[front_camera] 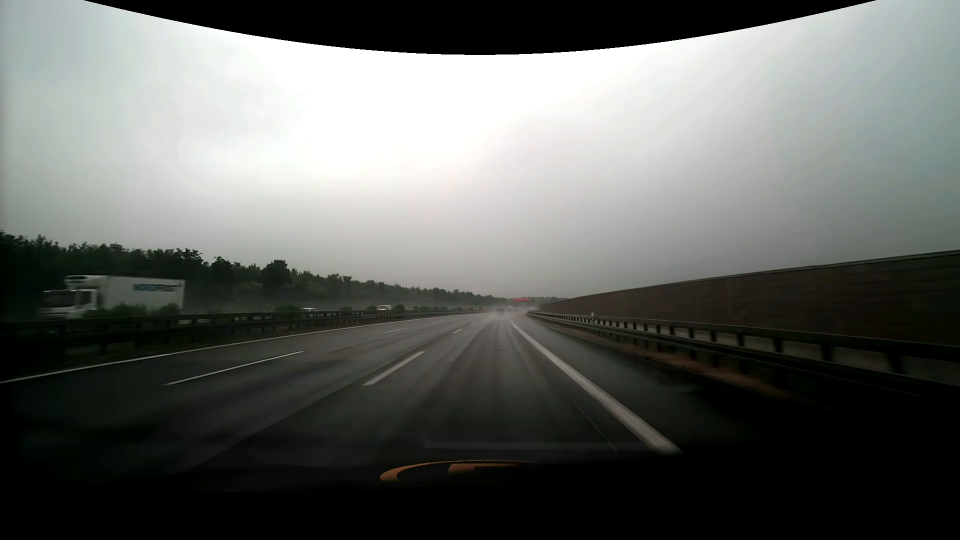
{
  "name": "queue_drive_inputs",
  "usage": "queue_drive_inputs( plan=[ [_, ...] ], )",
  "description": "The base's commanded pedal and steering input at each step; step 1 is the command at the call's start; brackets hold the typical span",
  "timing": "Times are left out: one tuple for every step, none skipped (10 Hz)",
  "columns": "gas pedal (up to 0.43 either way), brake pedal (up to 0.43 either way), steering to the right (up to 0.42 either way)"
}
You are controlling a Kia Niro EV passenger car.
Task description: Follow the waypoints while adhering to traffic rules and regulations
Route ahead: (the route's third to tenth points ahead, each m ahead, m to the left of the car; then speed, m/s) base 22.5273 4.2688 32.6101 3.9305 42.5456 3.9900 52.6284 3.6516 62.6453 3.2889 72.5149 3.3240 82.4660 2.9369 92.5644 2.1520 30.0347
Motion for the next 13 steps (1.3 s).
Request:
queue_drive_inputs(
  plan=[
    [0.260, 0.000, 0.002],
    [0.248, 0.000, 0.002],
    [0.248, 0.000, 0.002],
    [0.248, 0.000, 0.002],
    [0.248, 0.000, 0.002],
    [0.248, 0.000, 0.002],
    [0.248, 0.000, 0.002],
    [0.248, 0.000, 0.002],
    [0.248, 0.000, 0.002],
    [0.248, 0.000, 0.002],
    [0.240, 0.000, 0.002],
    [0.240, 0.000, 0.002],
    [0.240, 0.000, 0.002]
  ],
)
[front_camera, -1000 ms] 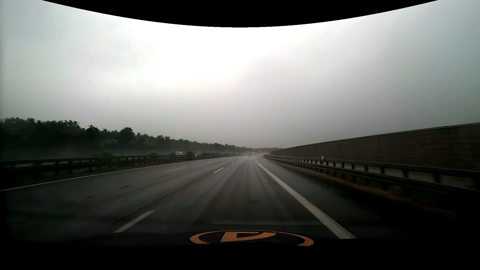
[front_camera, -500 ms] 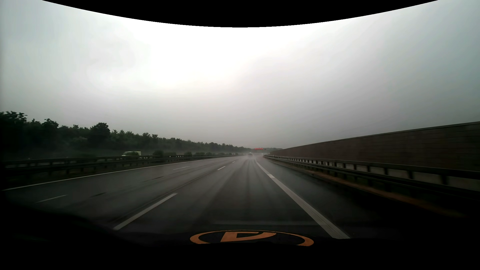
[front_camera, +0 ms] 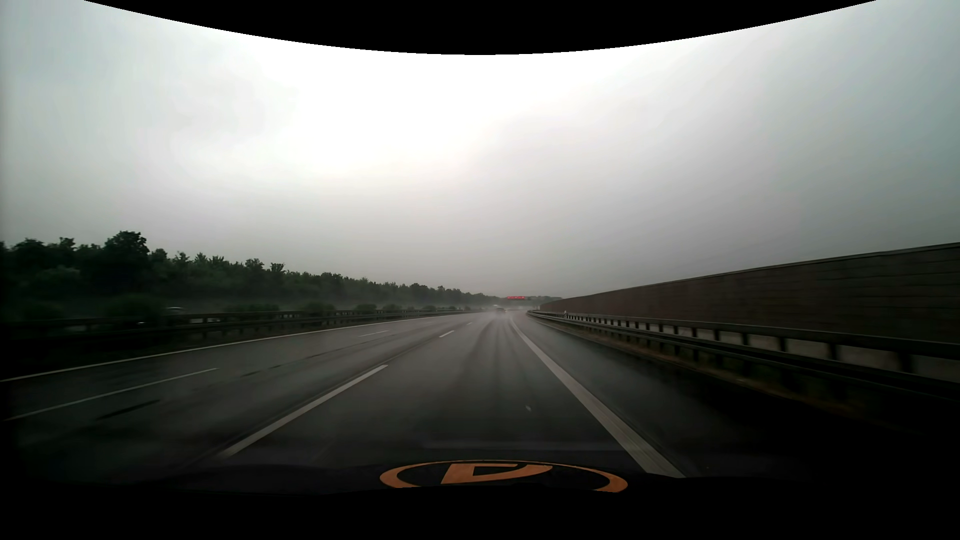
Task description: Follow the waypoints while adhering to traffic rules and regulations
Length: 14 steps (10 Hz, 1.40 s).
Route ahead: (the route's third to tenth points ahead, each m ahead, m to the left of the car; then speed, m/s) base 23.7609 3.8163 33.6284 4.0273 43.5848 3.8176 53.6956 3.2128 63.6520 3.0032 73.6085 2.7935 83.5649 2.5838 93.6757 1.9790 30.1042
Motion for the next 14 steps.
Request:
queue_drive_inputs(
  plan=[
    [0.240, 0.000, 0.002],
    [0.240, 0.000, 0.002],
    [0.240, 0.000, 0.002],
    [0.248, 0.000, 0.002],
    [0.248, 0.000, 0.002],
    [0.248, 0.000, 0.002],
    [0.260, 0.000, 0.002],
    [0.260, 0.000, 0.002],
    [0.260, 0.000, 0.002],
    [0.260, 0.000, 0.002],
    [0.260, 0.000, 0.002],
    [0.260, 0.000, 0.003],
    [0.260, 0.000, 0.003],
    [0.260, 0.000, 0.003]
  ],
)
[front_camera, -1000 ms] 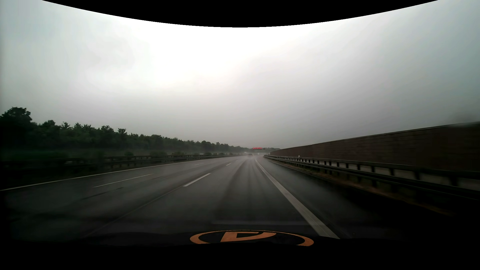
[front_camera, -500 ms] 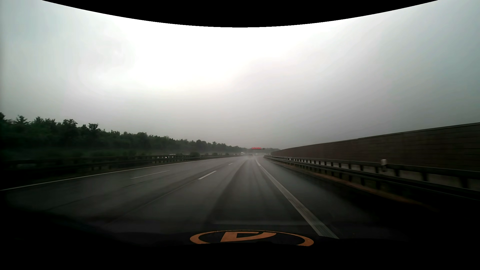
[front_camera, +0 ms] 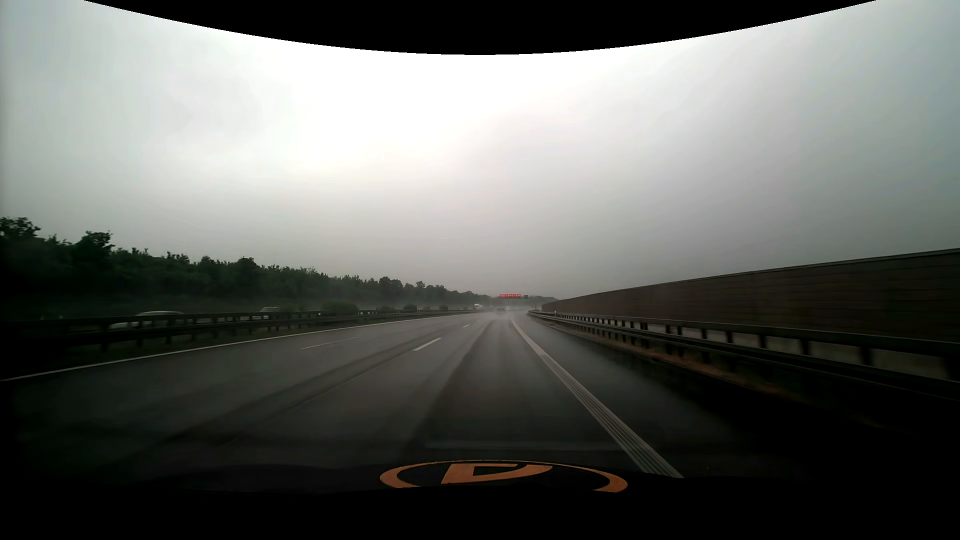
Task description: Follow the waypoints while adhering to traffic rules and regulations
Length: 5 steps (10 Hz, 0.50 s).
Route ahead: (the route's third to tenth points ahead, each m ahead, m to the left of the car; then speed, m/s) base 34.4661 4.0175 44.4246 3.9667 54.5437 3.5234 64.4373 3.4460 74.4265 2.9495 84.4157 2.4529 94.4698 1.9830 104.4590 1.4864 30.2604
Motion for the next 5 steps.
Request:
queue_drive_inputs(
  plan=[
    [0.260, 0.000, 0.003],
    [0.260, 0.000, 0.003],
    [0.260, 0.000, 0.003],
    [0.260, 0.000, 0.003],
    [0.260, 0.000, 0.003]
  ],
)
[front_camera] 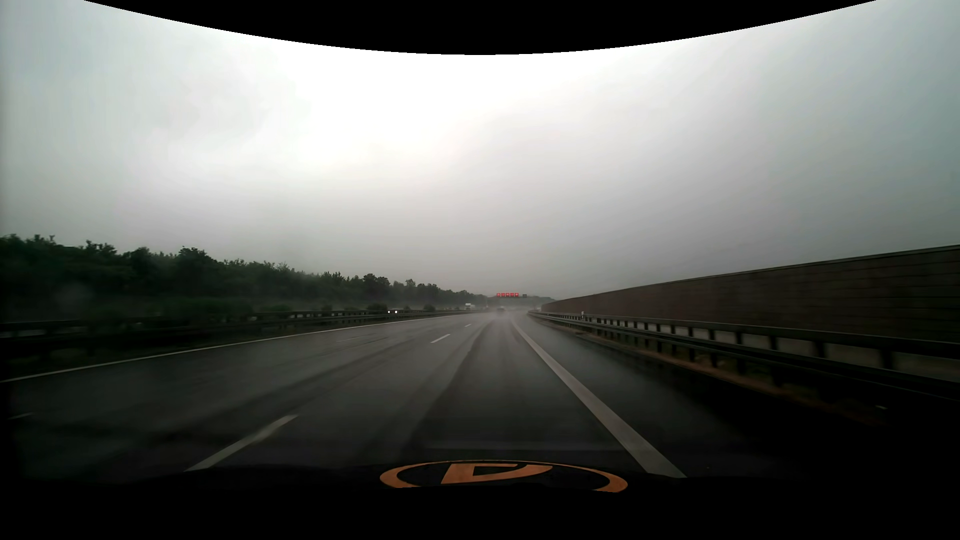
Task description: Follow the waypoints while adhering to traffic rules and regulations
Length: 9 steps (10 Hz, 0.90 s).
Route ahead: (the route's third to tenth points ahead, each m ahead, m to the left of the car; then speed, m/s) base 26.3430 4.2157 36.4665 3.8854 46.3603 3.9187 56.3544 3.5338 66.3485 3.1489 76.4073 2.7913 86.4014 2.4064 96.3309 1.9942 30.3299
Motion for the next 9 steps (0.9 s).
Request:
queue_drive_inputs(
  plan=[
    [0.260, 0.000, 0.003],
    [0.260, 0.000, 0.003],
    [0.260, 0.000, 0.003],
    [0.260, 0.000, 0.003],
    [0.260, 0.000, 0.003],
    [0.260, 0.000, 0.003],
    [0.260, 0.000, 0.003],
    [0.260, 0.000, 0.003],
    [0.260, 0.000, 0.003]
  ],
)
